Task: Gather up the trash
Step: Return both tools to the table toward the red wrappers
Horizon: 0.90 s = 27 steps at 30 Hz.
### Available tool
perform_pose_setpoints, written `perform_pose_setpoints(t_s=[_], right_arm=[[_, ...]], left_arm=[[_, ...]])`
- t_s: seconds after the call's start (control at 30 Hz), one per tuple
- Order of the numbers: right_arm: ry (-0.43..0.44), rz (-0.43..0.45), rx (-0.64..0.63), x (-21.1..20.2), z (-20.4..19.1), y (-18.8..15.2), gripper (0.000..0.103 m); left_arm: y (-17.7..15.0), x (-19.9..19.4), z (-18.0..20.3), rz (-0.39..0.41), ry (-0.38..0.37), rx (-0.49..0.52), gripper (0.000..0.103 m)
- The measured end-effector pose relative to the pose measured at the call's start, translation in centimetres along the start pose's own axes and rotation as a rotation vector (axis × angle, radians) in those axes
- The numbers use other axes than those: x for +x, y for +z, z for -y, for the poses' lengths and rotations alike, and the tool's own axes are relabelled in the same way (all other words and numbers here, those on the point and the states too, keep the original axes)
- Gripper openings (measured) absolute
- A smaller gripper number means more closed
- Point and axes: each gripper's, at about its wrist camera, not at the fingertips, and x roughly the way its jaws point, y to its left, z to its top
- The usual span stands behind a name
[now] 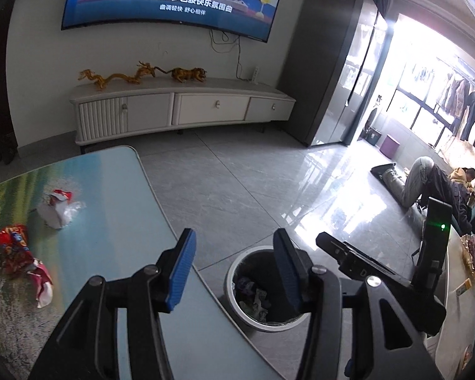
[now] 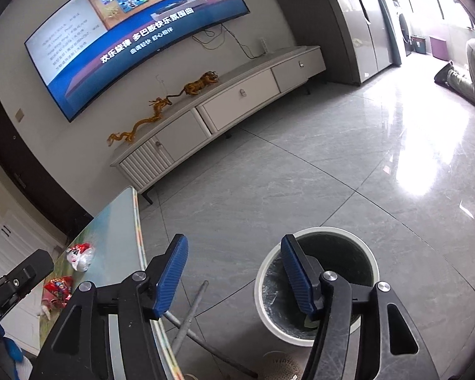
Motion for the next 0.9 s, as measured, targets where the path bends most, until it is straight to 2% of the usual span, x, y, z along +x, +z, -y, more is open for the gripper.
perform_pose_setpoints(t_s=[0.43, 0.9], right_arm=[[0.100, 0.023, -0.163, -2.3, -9.7, -0.8, 0.059], [0.174, 0.057, -0.274, -5.1, -16.6, -2.0, 0.060]], left_arm=[[-0.4, -9.7, -6.9, 0.157, 0.120, -0.072, 0.049], [-1.8, -16.0, -12.3, 0.252, 0.148, -0.178, 0.049]])
